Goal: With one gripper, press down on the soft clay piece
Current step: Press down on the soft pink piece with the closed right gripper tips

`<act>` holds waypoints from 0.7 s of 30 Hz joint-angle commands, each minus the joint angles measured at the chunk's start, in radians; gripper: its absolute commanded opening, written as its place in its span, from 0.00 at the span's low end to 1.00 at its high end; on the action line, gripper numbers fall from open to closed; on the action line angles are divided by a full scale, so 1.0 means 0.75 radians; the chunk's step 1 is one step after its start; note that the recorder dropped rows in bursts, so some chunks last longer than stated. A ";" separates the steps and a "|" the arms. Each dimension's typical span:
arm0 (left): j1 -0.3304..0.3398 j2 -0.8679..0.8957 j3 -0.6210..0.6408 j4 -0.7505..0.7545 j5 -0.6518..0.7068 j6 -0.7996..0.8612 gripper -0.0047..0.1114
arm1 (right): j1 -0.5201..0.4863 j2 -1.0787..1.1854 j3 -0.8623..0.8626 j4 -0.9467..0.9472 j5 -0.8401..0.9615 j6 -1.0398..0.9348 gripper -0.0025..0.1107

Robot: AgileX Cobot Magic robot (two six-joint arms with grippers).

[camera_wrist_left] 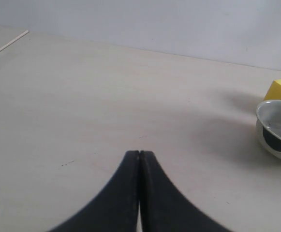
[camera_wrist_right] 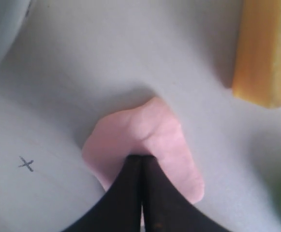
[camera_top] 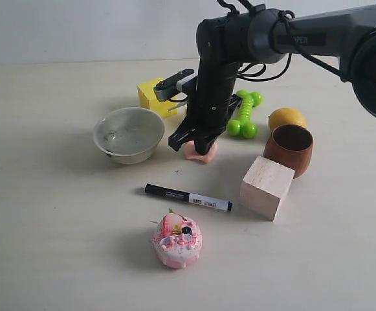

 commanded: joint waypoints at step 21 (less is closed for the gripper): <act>-0.008 -0.008 -0.004 0.005 -0.011 0.008 0.04 | 0.002 0.208 0.037 -0.015 0.044 0.012 0.02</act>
